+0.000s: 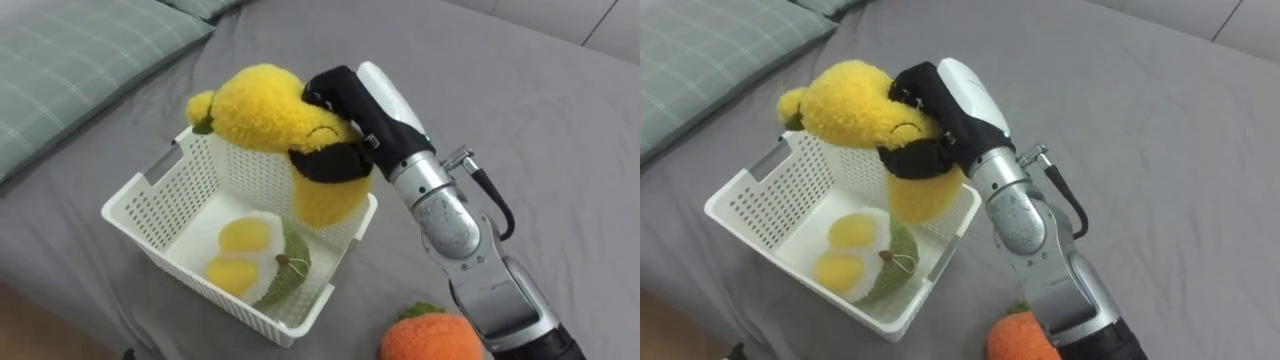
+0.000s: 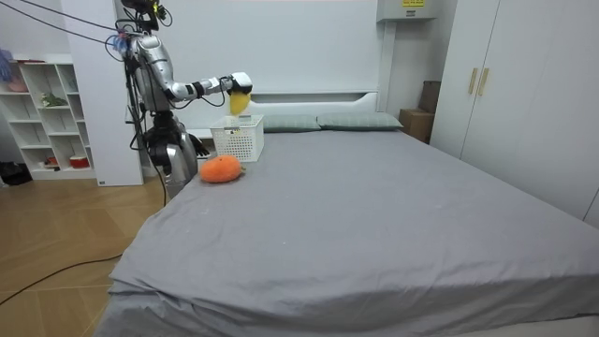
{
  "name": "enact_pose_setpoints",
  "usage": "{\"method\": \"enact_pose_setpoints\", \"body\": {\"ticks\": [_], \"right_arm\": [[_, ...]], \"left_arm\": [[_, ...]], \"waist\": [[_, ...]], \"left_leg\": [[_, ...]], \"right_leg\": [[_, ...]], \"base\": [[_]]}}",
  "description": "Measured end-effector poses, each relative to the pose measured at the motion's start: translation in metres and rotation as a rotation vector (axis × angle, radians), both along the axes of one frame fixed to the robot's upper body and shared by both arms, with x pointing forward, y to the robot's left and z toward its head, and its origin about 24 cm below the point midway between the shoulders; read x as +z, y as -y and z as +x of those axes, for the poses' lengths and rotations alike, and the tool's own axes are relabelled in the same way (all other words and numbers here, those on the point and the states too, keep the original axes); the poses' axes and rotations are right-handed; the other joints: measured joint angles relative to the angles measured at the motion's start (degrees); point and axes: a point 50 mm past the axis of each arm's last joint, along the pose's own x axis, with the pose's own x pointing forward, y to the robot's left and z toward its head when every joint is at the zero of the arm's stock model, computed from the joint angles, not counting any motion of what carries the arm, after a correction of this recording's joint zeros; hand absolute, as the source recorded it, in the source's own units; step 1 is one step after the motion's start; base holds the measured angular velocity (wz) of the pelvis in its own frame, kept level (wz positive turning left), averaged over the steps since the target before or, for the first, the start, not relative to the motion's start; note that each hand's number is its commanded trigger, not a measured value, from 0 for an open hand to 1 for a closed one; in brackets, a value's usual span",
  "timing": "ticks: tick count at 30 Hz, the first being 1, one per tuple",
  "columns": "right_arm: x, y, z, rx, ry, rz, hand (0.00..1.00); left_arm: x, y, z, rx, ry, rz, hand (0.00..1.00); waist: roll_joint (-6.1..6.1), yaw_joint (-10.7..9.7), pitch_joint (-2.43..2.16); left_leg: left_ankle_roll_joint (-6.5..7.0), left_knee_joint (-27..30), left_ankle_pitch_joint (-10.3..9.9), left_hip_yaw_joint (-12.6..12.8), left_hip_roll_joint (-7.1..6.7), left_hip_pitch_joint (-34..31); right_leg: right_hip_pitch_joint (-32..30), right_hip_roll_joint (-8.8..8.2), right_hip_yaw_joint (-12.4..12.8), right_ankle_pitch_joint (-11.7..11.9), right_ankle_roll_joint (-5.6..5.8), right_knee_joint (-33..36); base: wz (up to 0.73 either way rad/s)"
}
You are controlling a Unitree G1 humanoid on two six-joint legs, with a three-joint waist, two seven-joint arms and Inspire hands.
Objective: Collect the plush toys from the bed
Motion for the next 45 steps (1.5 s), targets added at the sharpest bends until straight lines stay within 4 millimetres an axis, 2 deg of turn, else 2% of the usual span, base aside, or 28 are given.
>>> {"method": "enact_pose_setpoints", "body": {"ticks": [5,9,15,20,39,42,43,45], "right_arm": [[-0.005,-0.001,0.0,0.006,-0.018,-0.012,0.0],[-0.01,0.0,0.001,0.0,-0.041,-0.022,0.0],[-0.01,0.001,0.002,-0.015,-0.033,-0.017,0.0],[-0.01,0.001,0.002,-0.026,-0.024,-0.011,0.0],[-0.011,0.003,0.002,-0.037,-0.027,-0.004,0.0],[-0.02,0.006,0.002,-0.041,-0.079,0.022,0.0],[-0.027,0.009,-0.001,-0.048,-0.112,0.037,0.0],[-0.037,0.012,-0.007,-0.059,-0.153,0.041,0.0]], "left_arm": [[0.0,-0.001,0.0,0.0,0.002,0.003,0.0],[0.0,-0.001,0.0,0.0,0.002,0.004,0.0],[0.001,-0.001,0.001,0.006,0.004,0.004,0.0],[0.001,-0.001,0.004,0.003,0.012,0.004,0.0],[0.001,-0.003,0.004,0.008,0.007,0.008,0.0],[0.001,-0.004,0.004,0.011,0.005,0.009,0.0],[0.001,-0.004,0.003,0.011,0.004,0.009,0.0],[0.001,-0.004,0.0,0.013,-0.003,0.01,0.0]], "waist": [[-0.13,0.1,0.07],[-0.61,0.1,-0.17],[-0.51,0.1,-0.07],[-0.43,0.1,0.29],[-0.58,-0.1,0.19],[-0.59,-0.2,0.18],[-0.43,-0.4,0.29],[-0.54,-1.2,0.21]], "left_leg": [[0.03,0.1,0.0,-0.4,-0.16,-0.3],[0.1,0.1,0.1,-0.7,-0.38,-0.8],[0.12,0.5,0.1,-1.1,-0.4,-0.9],[0.13,0.5,0.1,-1.1,-0.41,-1.0],[0.13,0.5,0.1,-1.1,-0.44,-0.9],[0.13,0.5,0.1,-0.9,-0.44,-0.3],[0.14,0.5,0.1,-1.0,-0.43,-0.1],[0.2,0.5,0.0,-1.0,-0.47,-0.2]], "right_leg": [[0.0,-0.1,-0.4,0.0,0.02,-0.2],[-0.1,-0.19,-0.9,0.0,0.03,-0.8],[-0.1,-0.21,-1.1,0.0,0.04,-0.9],[-0.1,-0.21,-1.1,0.0,0.04,-0.9],[0.0,-0.22,-1.4,0.0,0.04,-0.9],[0.3,-0.23,-1.3,0.0,0.04,-0.9],[0.6,-0.26,-1.5,0.0,0.06,-0.9],[0.8,-0.3,-1.4,-0.1,0.12,-0.9]], "base": [[0.02],[0.05],[0.02],[0.0],[0.0],[0.0],[0.0],[0.02]]}}
